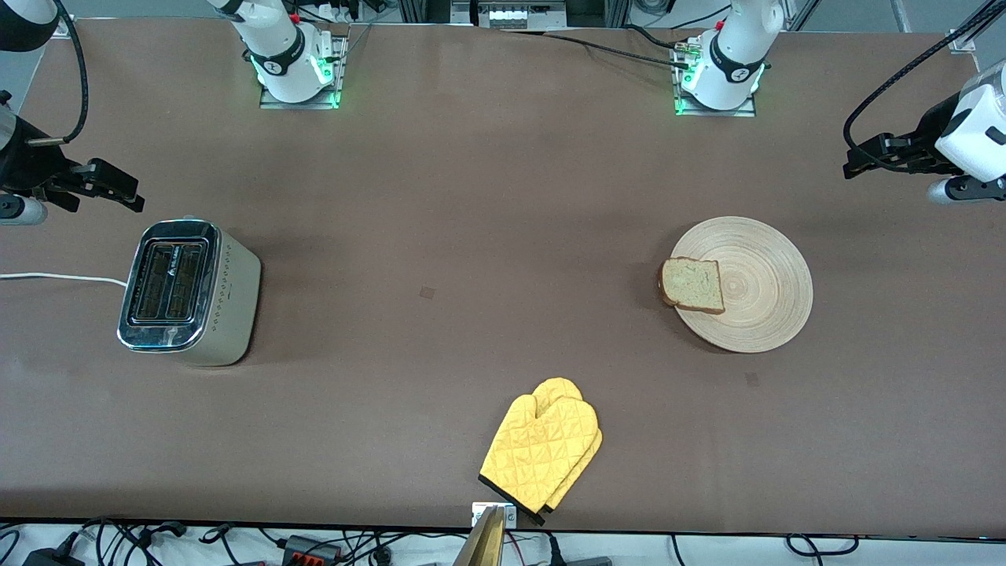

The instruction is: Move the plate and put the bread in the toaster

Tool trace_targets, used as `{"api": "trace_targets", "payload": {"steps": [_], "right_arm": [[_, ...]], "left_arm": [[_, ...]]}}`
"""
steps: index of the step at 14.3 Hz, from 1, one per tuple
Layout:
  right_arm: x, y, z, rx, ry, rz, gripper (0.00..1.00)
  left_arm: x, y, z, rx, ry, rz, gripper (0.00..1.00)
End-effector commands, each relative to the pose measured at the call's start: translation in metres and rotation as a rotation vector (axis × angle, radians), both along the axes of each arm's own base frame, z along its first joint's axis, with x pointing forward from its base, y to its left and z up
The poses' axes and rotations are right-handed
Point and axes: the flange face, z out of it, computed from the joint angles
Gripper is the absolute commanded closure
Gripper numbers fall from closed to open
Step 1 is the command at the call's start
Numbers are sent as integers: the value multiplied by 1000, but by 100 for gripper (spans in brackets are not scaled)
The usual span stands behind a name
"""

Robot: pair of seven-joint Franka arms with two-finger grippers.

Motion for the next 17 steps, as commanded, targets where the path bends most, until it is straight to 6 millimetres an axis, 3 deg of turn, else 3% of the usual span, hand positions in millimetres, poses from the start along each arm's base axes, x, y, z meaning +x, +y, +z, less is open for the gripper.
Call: {"api": "trace_targets", "payload": {"steps": [1,8,10,14,16,17], "right_arm": [[-5,0,2,-16,-2,10,0],[-4,0,2,-16,-4,10,0],[-4,0,2,-16,-7,10,0],[-4,1,3,-16,-8,13,0],[-3,0,3,-16,-10,12,0],[-3,1,3,-16,-10,13,0]], "left_arm": [[1,1,5,-20,4,1,0],[2,7,2,-25,5,12,0],[15,15,-9,-64,23,31,0],[48,42,-50,-129,89,14,0],[61,63,-88,-250,110,-5,0],[67,86,-113,-297,118,0,0]]}}
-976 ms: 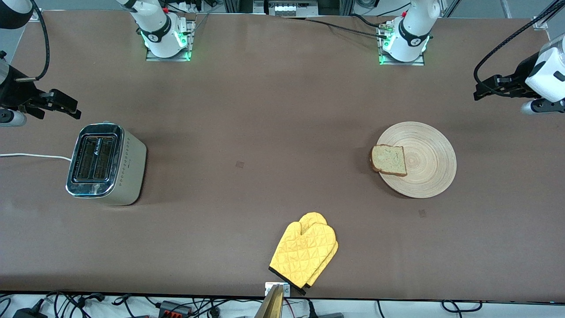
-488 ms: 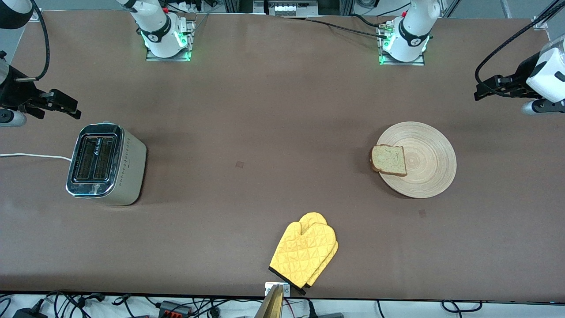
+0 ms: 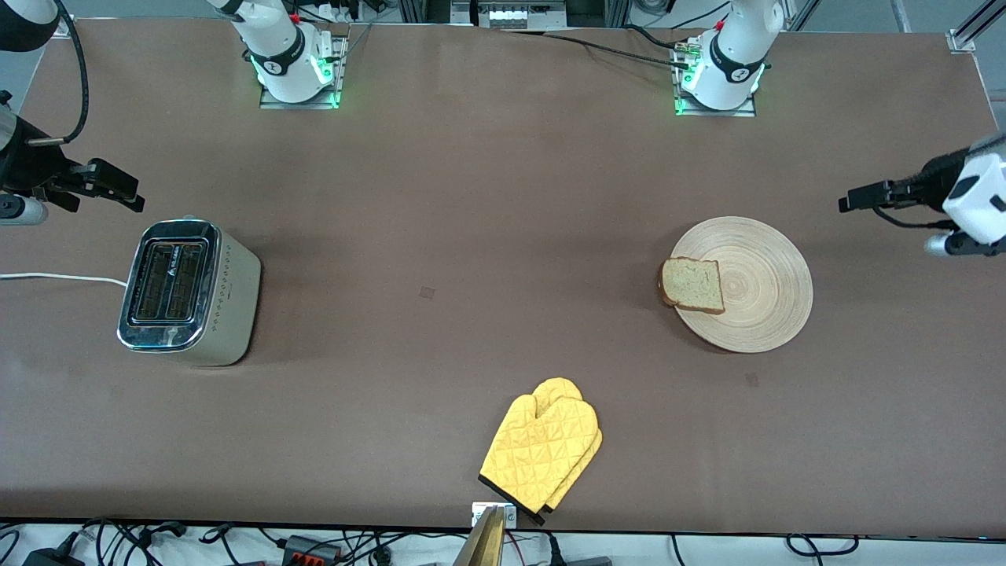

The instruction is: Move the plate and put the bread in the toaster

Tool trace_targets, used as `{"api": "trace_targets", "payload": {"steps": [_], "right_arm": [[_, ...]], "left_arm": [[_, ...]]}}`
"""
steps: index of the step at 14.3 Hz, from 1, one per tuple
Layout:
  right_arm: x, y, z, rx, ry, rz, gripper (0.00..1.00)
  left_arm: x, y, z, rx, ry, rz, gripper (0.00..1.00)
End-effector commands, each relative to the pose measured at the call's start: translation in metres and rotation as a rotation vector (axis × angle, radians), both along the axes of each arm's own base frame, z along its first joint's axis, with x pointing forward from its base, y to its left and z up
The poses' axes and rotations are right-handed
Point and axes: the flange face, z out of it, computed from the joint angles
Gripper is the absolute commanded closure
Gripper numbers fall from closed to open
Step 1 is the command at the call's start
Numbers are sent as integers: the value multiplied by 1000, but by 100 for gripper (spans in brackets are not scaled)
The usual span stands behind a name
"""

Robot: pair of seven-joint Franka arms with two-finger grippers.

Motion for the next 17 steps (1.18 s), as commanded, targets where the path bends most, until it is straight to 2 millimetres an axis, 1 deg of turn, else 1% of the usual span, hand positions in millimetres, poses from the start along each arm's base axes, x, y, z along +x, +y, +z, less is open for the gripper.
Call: {"api": "trace_targets", "payload": {"steps": [1,2,5,6,7,8,9,10,12,13,15,17], "right_arm": [[-3,1,3,-16,-9,11,0],[-3,0,2,-16,-9,10,0],[-3,0,1,-16,-8,10,0],[-2,0,-1,-15,-5,10,0],[-1,-1,-2,-15,-2,10,0],[-1,1,-2,-14,0,11,0],[-1,1,-2,-14,0,11,0],[-1,1,0,-14,-3,11,0],[-1,1,1,-14,-6,13,0],[-1,1,1,-14,-6,13,0],[-1,1,1,-14,-6,13,0],[0,1,0,-14,-8,13,0]], "left_arm": [[20,46,-53,-149,21,-21,0],[24,52,-75,-183,35,-50,0],[24,94,-134,-281,40,-59,0],[19,110,-162,-328,61,-46,0],[13,120,-181,-363,75,-36,0],[9,125,-194,-384,84,-40,0],[0,132,-210,-404,95,-35,0],[-8,143,-225,-425,88,-16,0],[-15,149,-255,-464,97,-12,0],[-16,156,-265,-474,85,16,0],[-25,162,-288,-482,79,57,0],[-34,158,-306,-523,72,118,0]]}}
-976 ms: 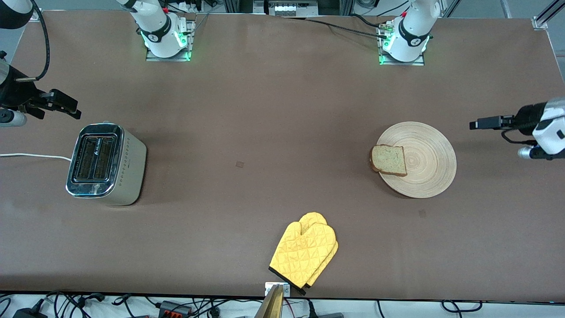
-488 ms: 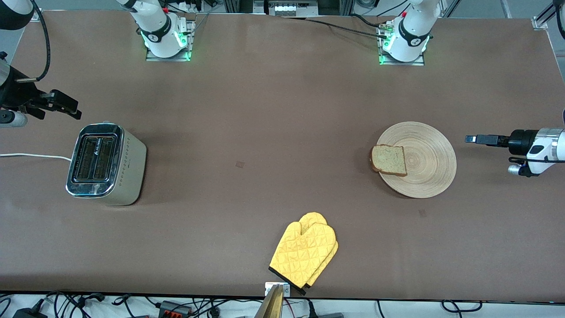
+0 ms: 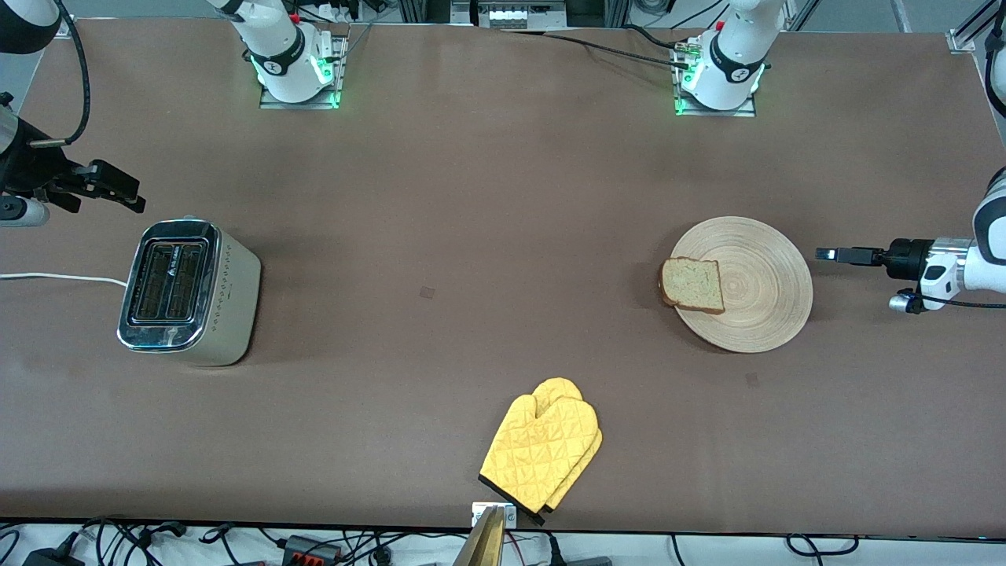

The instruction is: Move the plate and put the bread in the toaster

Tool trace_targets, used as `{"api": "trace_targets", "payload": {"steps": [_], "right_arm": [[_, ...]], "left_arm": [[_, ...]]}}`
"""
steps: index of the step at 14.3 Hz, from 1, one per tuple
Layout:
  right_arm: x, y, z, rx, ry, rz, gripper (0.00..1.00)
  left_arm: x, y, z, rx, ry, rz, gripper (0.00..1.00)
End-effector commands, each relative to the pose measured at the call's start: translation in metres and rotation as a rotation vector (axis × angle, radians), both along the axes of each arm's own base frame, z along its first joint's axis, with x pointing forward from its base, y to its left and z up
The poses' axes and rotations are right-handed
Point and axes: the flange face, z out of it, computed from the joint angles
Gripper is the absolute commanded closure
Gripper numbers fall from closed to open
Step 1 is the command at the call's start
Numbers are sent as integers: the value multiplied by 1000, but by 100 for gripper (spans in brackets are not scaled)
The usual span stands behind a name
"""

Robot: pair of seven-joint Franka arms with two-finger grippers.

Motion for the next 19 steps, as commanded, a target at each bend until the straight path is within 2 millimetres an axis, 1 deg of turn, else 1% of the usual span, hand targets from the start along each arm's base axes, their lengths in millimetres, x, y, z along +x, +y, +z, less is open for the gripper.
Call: {"api": "trace_targets", "payload": {"steps": [1,3,6,7,8,9,11,14,16,19], "right_arm": [[-1,1,3,-14,-12,12,0],[-1,1,2,-13,-11,12,0],[-1,1,2,-13,-12,12,0],[-1,1,3,-14,-14,12,0],[-1,1,4,-15,-14,12,0],[-1,1,4,-15,-15,12,0],[-1,1,4,-15,-12,12,0],[0,1,6,-14,-21,12,0],[1,1,6,-16,-28,12,0],[0,1,6,-16,-26,12,0]], "left_arm": [[-13,-5,-18,-33,-20,56,0],[-22,-10,-32,-56,-13,108,0],[-24,-12,-38,-57,-11,118,0],[-24,-13,-44,-63,-4,119,1],[-25,-12,-49,-64,0,123,3],[-23,-14,-50,-65,-3,126,8],[-19,-20,-51,-61,-11,115,15],[-17,-22,-51,-59,-20,108,26],[-15,-23,-50,-60,-23,105,31],[-17,-25,-62,-86,-39,81,38]]}}
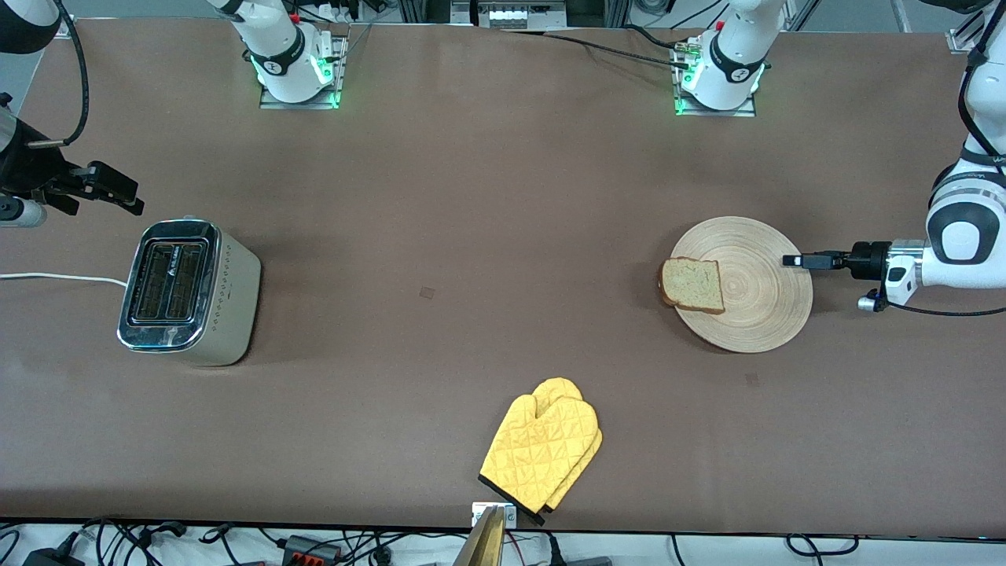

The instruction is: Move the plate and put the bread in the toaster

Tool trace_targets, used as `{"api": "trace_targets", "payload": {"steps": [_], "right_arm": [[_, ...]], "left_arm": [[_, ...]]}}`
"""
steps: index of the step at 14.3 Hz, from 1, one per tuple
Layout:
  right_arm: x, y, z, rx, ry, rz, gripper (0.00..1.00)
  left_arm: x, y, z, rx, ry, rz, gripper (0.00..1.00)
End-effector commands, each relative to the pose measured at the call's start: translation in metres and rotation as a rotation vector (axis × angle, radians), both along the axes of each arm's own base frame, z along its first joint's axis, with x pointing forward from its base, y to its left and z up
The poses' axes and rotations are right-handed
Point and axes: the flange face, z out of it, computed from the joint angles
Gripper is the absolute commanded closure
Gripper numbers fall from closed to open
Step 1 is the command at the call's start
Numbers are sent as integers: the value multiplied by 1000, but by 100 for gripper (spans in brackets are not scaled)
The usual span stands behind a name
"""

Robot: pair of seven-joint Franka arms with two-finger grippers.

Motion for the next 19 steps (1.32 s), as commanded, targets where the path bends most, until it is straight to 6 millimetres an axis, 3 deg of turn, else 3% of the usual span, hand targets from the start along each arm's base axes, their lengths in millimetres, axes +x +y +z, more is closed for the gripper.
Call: {"api": "trace_targets", "payload": {"steps": [1,6,13,16,19], "right_arm": [[-1,1,5,-13,-10,12,0],[-1,1,4,-15,-8,12,0],[-1,-1,5,-9,-13,5,0],[-1,-1,6,-9,-15,2,0],[9,-10,-10,2,9,-14,0]], "left_arm": [[2,-2,-12,-39,-50,-13,39],[5,-4,-10,-37,-59,-19,50],[9,-8,-4,-80,-61,-15,88],[17,-25,8,-148,-71,-69,91],[29,-46,23,-250,-147,-149,95]]}}
